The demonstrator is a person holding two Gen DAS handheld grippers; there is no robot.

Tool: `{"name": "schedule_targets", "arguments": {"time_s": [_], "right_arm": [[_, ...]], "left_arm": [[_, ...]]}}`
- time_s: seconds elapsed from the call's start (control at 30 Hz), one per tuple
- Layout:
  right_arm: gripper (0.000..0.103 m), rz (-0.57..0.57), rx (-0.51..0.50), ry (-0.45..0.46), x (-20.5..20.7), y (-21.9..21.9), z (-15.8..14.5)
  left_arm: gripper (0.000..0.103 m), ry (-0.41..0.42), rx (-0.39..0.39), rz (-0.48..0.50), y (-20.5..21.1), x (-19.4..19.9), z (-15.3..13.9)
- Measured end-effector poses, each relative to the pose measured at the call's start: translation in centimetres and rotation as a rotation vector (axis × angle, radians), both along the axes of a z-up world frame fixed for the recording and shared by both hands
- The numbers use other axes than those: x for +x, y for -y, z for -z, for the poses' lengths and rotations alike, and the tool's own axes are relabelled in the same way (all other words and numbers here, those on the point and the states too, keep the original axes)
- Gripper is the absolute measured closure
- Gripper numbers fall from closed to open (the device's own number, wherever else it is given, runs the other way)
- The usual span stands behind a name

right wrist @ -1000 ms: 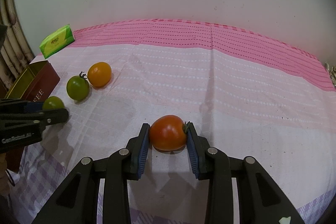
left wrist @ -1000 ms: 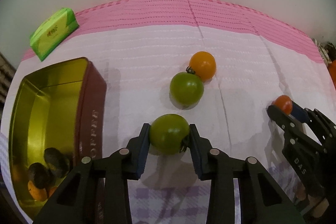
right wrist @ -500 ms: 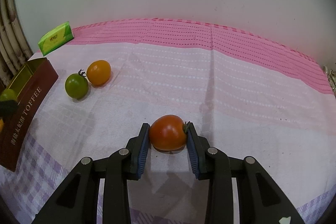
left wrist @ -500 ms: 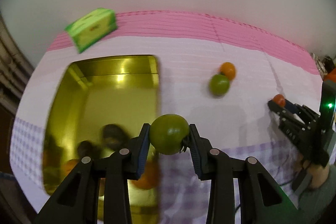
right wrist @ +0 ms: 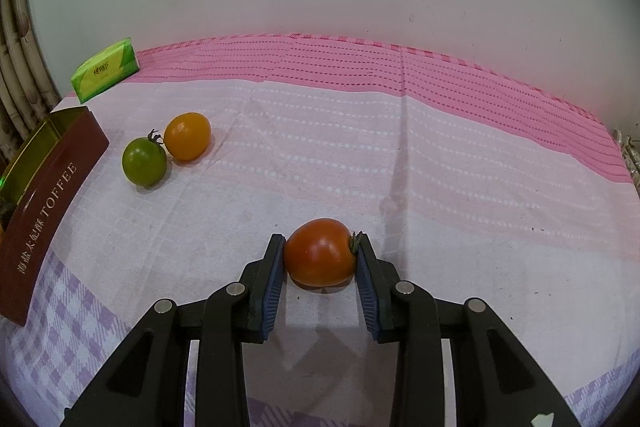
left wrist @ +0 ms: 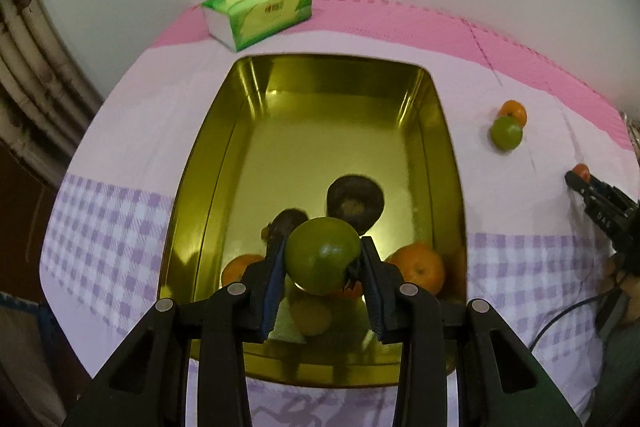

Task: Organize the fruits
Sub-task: 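Carry the green tomato into the tin tray and open the left tool, then carry the orange-red tomato into the tin tray and open the right tool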

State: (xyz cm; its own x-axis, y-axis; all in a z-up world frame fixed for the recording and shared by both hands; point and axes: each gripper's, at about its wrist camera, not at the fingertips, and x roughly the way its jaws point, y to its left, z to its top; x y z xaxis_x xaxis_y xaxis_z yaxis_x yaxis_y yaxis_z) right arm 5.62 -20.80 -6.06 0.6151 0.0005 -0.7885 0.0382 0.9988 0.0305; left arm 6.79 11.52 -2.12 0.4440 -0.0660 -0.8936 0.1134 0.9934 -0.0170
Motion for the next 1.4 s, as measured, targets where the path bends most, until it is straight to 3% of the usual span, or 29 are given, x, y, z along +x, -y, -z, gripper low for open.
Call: {"name": "schedule_targets", "arguments": {"time_s": [0.63, 0.83, 1.23, 1.4], "right_arm": [[0.071, 0.001, -0.006, -0.001, 0.0, 0.0, 0.0], [0.071, 0.002, -0.007, -0.001, 0.0, -0.1, 0.0], [0.072, 0.019, -0.006, -0.013, 0.2, -0.5, -0.1], [0.072, -0.016, -0.001, 0.001, 0.2, -2.2, -1.5]], "left_arm": [[0.065, -0.004, 0.030, 0.002, 0.2, 0.3, 0.9], [0.051, -0.002, 0.052, -0.008, -0.1, 0.2, 0.8], [0.045, 0.061, 0.071, -0.049, -1.2, -0.5, -1.6], [0.044, 0.082, 0.067, -0.090, -2.6, -0.8, -2.8]]}}
